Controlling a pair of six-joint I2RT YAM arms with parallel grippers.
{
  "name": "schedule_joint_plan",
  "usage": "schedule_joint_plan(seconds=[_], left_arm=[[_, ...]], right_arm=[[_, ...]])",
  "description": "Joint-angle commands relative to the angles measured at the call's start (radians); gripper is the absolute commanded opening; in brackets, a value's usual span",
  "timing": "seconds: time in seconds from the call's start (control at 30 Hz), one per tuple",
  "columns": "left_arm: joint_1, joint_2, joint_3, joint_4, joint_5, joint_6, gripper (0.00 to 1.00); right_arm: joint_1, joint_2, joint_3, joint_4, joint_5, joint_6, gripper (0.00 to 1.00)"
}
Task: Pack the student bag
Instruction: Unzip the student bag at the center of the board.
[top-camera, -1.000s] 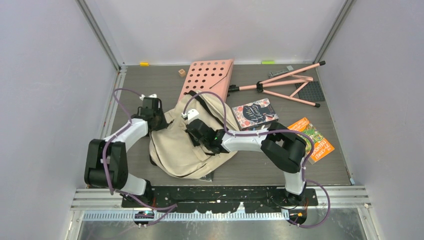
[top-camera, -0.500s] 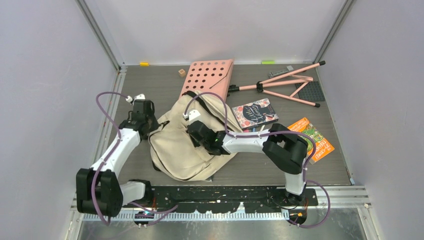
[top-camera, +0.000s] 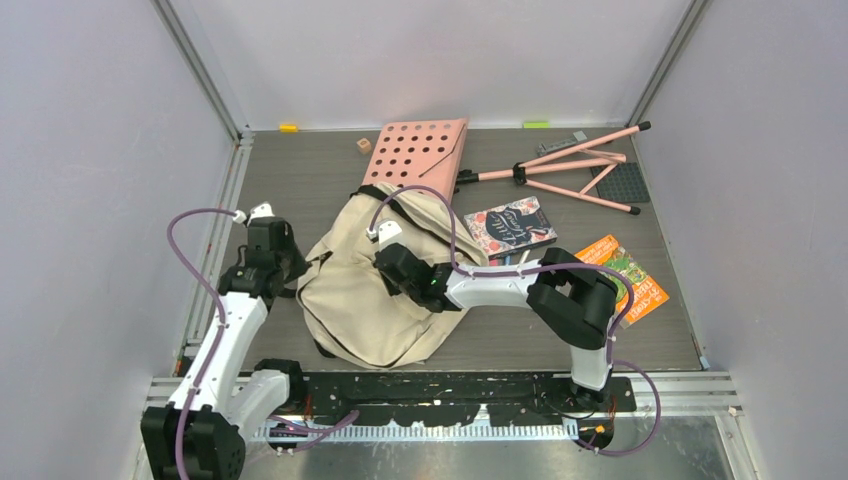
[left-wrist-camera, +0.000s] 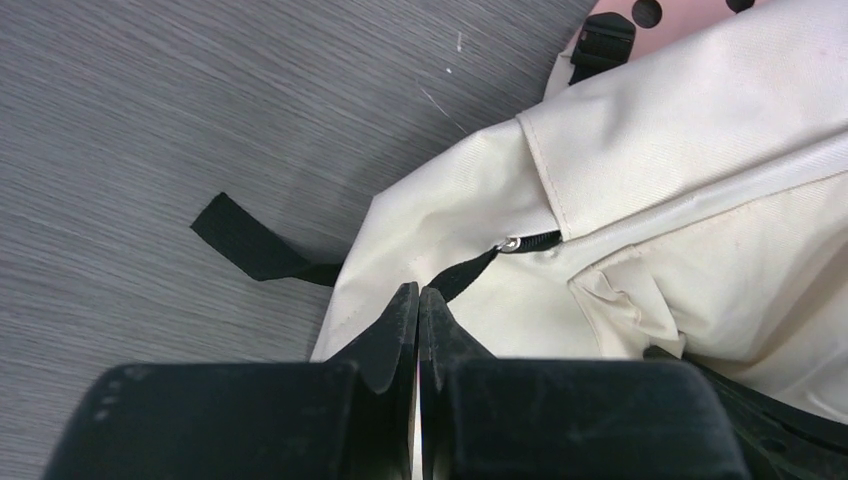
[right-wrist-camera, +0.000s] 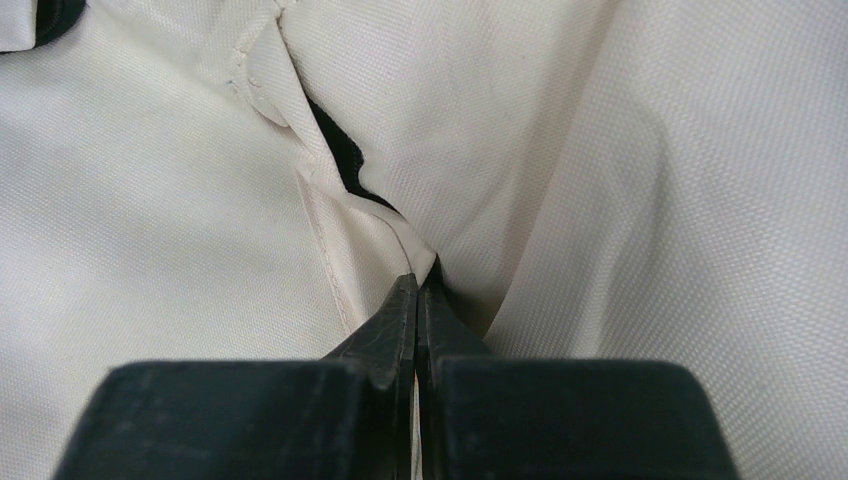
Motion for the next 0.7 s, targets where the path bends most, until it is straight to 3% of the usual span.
schedule_joint_plan(seconds=[0.0,0.23,0.3,0.37,0.4,0.5,0.67], left_arm=[[0.015,-0.038,0.003,-0.059,0.006,-0.023,0.00],[0.016,-0.077,-0.018,-0.122,0.058,-0.088,0.00],[0.016,-0.087,-0.029,-0.121,0.065,-0.091,0.00],[0.017,-0.091,-0.036,-0.126,0.067,-0.090,0.00],[0.016,-0.091,-0.037,-0.128,0.072,-0.089,0.00],[0.016,-0.088,-0.041,-0.124,0.079,-0.088,0.00],[0.016,-0.079,-0.046,-0.108,0.094,-0.089,0.00]], right_arm=[[-0.014,-0.043,-0.004,-0.027,0.077,-0.006,0.00],[-0.014,-0.043,0.037,-0.022,0.032,-0.033,0.01],[-0.014,-0.054,0.055,-0.032,-0.006,-0.059,0.09],[-0.014,-0.082,0.071,-0.054,-0.016,-0.070,0.29],[-0.014,-0.095,0.075,-0.072,-0.020,-0.085,0.45],[-0.017,-0.153,0.121,-0.144,-0.033,-0.141,0.69],[-0.064,-0.185,0.203,-0.265,-0.032,-0.271,0.83]])
